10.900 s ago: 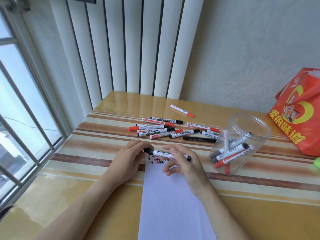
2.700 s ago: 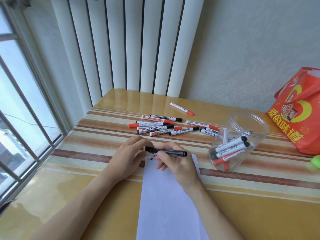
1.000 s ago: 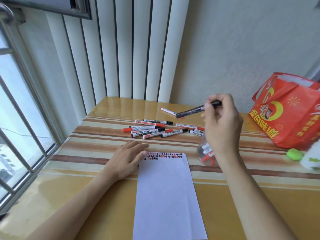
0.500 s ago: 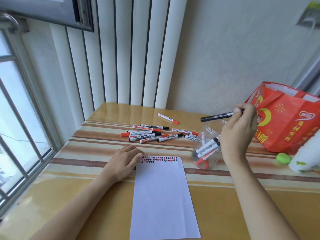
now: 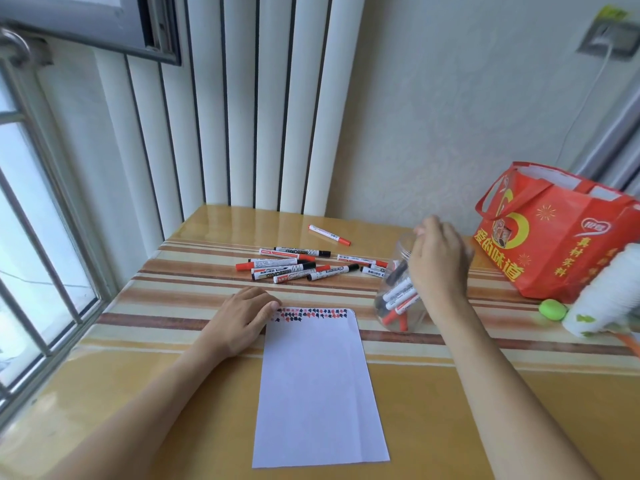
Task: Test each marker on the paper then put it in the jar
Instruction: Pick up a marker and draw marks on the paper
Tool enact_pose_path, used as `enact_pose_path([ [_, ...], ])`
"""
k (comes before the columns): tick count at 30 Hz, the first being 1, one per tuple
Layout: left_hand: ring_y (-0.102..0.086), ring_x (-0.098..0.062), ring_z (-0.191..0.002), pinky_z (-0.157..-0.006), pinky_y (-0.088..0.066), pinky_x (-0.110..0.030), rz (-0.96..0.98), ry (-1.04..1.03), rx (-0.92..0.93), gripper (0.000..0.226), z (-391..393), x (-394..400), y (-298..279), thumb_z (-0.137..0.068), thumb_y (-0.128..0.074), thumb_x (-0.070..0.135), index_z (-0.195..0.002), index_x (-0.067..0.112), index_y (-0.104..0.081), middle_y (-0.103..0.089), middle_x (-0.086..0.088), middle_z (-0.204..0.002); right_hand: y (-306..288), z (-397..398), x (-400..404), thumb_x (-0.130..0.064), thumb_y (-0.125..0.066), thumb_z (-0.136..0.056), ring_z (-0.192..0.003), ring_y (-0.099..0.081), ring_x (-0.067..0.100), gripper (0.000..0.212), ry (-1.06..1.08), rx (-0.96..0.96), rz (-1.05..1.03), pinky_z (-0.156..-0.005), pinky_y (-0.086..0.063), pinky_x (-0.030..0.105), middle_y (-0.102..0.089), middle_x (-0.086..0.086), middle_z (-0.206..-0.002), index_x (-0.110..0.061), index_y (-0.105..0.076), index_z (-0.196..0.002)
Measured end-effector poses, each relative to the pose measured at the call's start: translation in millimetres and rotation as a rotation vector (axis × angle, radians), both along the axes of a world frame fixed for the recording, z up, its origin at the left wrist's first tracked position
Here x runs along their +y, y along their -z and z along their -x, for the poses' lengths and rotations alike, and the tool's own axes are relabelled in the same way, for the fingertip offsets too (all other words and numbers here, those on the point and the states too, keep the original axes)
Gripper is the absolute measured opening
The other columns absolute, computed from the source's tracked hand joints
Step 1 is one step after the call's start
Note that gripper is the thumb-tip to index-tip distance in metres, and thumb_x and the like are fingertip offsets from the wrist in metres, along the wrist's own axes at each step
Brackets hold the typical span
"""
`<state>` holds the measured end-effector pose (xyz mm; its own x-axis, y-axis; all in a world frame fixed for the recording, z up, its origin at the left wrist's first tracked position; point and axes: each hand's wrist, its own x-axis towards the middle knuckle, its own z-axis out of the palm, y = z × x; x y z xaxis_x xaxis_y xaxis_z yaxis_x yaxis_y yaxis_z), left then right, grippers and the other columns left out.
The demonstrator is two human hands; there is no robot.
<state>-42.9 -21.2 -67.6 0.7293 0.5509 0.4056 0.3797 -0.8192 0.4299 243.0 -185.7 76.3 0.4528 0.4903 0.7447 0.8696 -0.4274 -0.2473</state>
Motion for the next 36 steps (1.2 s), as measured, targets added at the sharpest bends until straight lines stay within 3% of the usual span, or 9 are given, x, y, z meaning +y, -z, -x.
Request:
enact_pose_path([
  [2, -0.053, -0.008, -0.095, -0.085, -0.046, -0.035, 0.000, -0.006, -0.003, 0.051, 1, 0, 1, -0.108, -0.022, 0.051, -0.102, 0.028, -0.066, -0.059, 0.014, -0.096, 6, -1, 3, -0.007, -0.044, -0.101, -0.090, -0.065, 0.032, 0.017, -0.026, 0.065, 0.156, -0.090, -0.030, 0.041, -0.066, 0.005, -0.089, -0.011, -0.061, -0.101],
  [6, -0.054, -0.009, -0.095, -0.085, -0.046, -0.036, 0.001, -0.013, -0.006, 0.052, 1, -1, 0, -0.108, -0.022, 0.052, -0.101, 0.028, -0.067, -0.059, 0.014, -0.095, 3, 4, 4, -0.052, -0.007, -0.105, -0.082, -0.066, 0.028, 0.064, 0.022, 0.096, 0.369, -0.110, -0.031, 0.051, -0.068, 0.000, -0.075, -0.020, -0.058, -0.084],
  [8, -0.054, -0.009, -0.096, -0.085, -0.046, -0.037, -0.001, -0.013, -0.001, 0.051, 1, -1, 0, -0.108, -0.022, 0.052, -0.102, 0.028, -0.066, -0.059, 0.014, -0.096, 0, 4, 3, -0.056, -0.016, -0.106, -0.085, -0.067, 0.028, 0.055, 0.039, 0.080, 0.494, -0.113, -0.027, 0.051, -0.070, 0.001, -0.079, -0.022, -0.056, -0.087],
  [12, -0.054, -0.010, -0.097, -0.087, -0.046, -0.038, 0.001, -0.006, 0.000, 0.048, 1, -2, 0, -0.108, -0.024, 0.050, -0.103, 0.028, -0.066, -0.060, 0.013, -0.097, 1, 2, 4, -0.048, -0.043, -0.106, -0.095, -0.069, 0.031, 0.036, 0.005, 0.082, 0.372, -0.108, -0.031, 0.049, -0.073, 0.004, -0.092, -0.016, -0.059, -0.099],
  [18, -0.054, -0.006, -0.098, -0.087, -0.046, -0.035, 0.003, -0.009, -0.022, 0.041, -1, 1, 2, -0.105, -0.031, 0.050, -0.108, 0.031, -0.067, -0.060, 0.018, -0.101, 15, 32, 15, -0.010, -0.057, -0.092, -0.085, -0.053, 0.030, 0.007, -0.210, -0.269, -0.119, -0.076, -0.044, 0.041, -0.061, 0.013, -0.092, -0.005, -0.061, -0.088],
  [22, -0.052, -0.003, -0.099, -0.088, -0.045, -0.032, 0.039, -0.017, -0.036, 0.039, -2, 4, 2, -0.104, -0.032, 0.050, -0.105, 0.033, -0.068, -0.058, 0.023, -0.099, 53, 56, 54, -0.002, -0.059, -0.092, -0.083, -0.061, 0.024, 0.007, -0.356, -0.080, 0.160, -0.069, -0.055, 0.038, -0.064, 0.007, -0.093, -0.006, -0.065, -0.093],
  [29, -0.053, -0.003, -0.101, -0.090, -0.045, -0.032, 0.060, -0.003, -0.044, 0.038, -2, 6, 2, -0.104, -0.033, 0.050, -0.105, 0.035, -0.068, -0.060, 0.020, -0.099, 109, 43, 104, 0.010, -0.053, -0.094, -0.131, -0.058, 0.025, 0.066, -0.237, 0.257, 0.581, -0.102, -0.054, 0.037, -0.050, 0.007, -0.154, -0.011, -0.041, -0.155],
  [32, -0.052, -0.002, -0.098, -0.088, -0.046, -0.034, 0.048, -0.001, -0.042, 0.036, -2, 8, 3, -0.105, -0.034, 0.048, -0.105, 0.035, -0.068, -0.059, 0.021, -0.096, 121, 39, 111, 0.005, -0.054, -0.096, -0.105, -0.063, 0.023, 0.050, -0.211, 0.251, 0.526, -0.082, -0.058, 0.034, -0.050, 0.009, -0.139, -0.009, -0.051, -0.143],
  [36, -0.053, -0.004, -0.096, -0.086, -0.047, -0.035, 0.006, 0.006, -0.047, 0.034, -3, 8, 5, -0.105, -0.035, 0.043, -0.106, 0.033, -0.067, -0.057, 0.021, -0.095, 124, 42, 101, -0.004, -0.055, -0.100, -0.077, -0.046, 0.018, 0.010, -0.186, 0.269, 0.442, -0.056, -0.038, 0.033, -0.042, 0.002, -0.097, -0.013, -0.054, -0.097],
])
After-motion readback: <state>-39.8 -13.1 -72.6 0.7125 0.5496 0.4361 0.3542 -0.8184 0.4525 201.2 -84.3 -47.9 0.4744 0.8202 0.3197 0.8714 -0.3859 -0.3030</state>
